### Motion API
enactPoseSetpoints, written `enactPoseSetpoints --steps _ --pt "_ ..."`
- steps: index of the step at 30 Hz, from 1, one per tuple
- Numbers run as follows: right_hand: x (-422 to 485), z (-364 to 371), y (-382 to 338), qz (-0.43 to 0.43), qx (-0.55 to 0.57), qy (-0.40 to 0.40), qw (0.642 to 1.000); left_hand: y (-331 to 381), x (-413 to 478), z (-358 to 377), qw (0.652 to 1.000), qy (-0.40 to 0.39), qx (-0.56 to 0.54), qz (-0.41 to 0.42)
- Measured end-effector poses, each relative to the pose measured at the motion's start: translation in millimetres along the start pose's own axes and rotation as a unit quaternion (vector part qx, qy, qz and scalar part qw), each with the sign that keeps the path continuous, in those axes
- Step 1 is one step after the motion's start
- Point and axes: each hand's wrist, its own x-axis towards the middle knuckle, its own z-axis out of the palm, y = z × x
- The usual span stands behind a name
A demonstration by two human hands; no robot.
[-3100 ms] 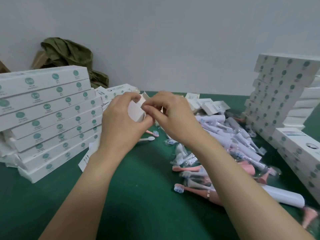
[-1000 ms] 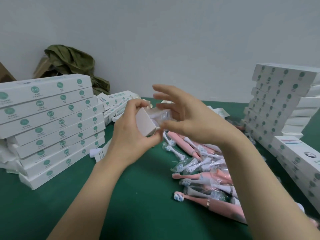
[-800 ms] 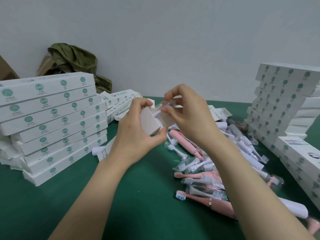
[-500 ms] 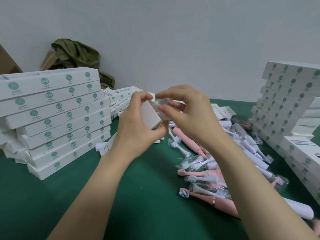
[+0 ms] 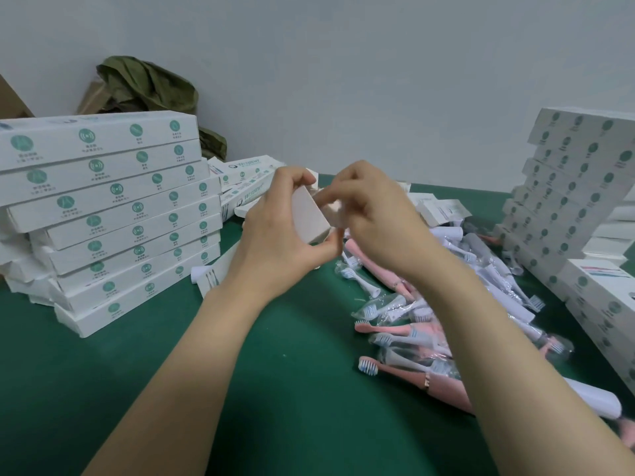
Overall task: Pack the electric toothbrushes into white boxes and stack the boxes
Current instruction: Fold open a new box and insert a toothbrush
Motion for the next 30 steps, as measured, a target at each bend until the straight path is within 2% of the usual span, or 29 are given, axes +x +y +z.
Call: enactPoseSetpoints --steps 3,5,8,11,13,16,18,20,21,23,25,26,27,28,30 --pt "2 -20 18 0.096 0.093 0.146 0.980 -5 1 -3 1.000 0.009 0.010 -0.009" --pt "2 -24 35 0.178 0.058 0.158 0.970 -7 1 -4 1.000 0.021 0.009 -0.018" --pt "-3 4 57 0.246 -0.091 0.004 0.965 -7 0 -3 1.000 0.021 0.002 -0.019" --pt "-17 47 62 0.249 -0.236 -0.157 0.926 -6 -4 -2 1.000 -0.002 -0.003 -0.012" --pt "-26 59 62 0.246 -0.270 -0.184 0.912 -5 -7 -2 1.000 -0.009 -0.004 -0.016" --pt "-21 46 59 0.236 -0.266 -0.167 0.920 -6 -5 -3 1.000 0.001 -0.003 -0.030" --pt "-11 24 54 0.256 -0.184 -0.103 0.944 -7 -2 -4 0.999 0.008 -0.003 -0.038" --pt "-3 -1 41 0.263 -0.013 0.026 0.964 -6 0 -4 0.999 0.006 -0.002 -0.040" --pt "-2 -12 31 0.253 0.111 0.100 0.956 -6 1 -4 0.999 0.005 -0.003 -0.043" --pt "1 -29 11 0.211 0.367 0.196 0.884 -5 1 -4 0.999 0.006 -0.005 -0.048" --pt "2 -36 -6 0.158 0.553 0.185 0.797 -4 1 -5 0.999 0.009 -0.008 -0.048" --pt "2 -34 -13 0.145 0.599 0.154 0.772 -4 0 -4 0.999 0.010 -0.009 -0.044" --pt "2 -28 -20 0.146 0.613 0.119 0.767 -3 0 -4 0.999 0.010 -0.010 -0.039" --pt "1 -20 -25 0.154 0.600 0.092 0.779 -2 -1 -4 0.999 0.012 -0.012 -0.035" --pt "-1 -4 -29 0.171 0.521 0.097 0.831 0 -1 -3 0.999 0.019 -0.015 -0.030"
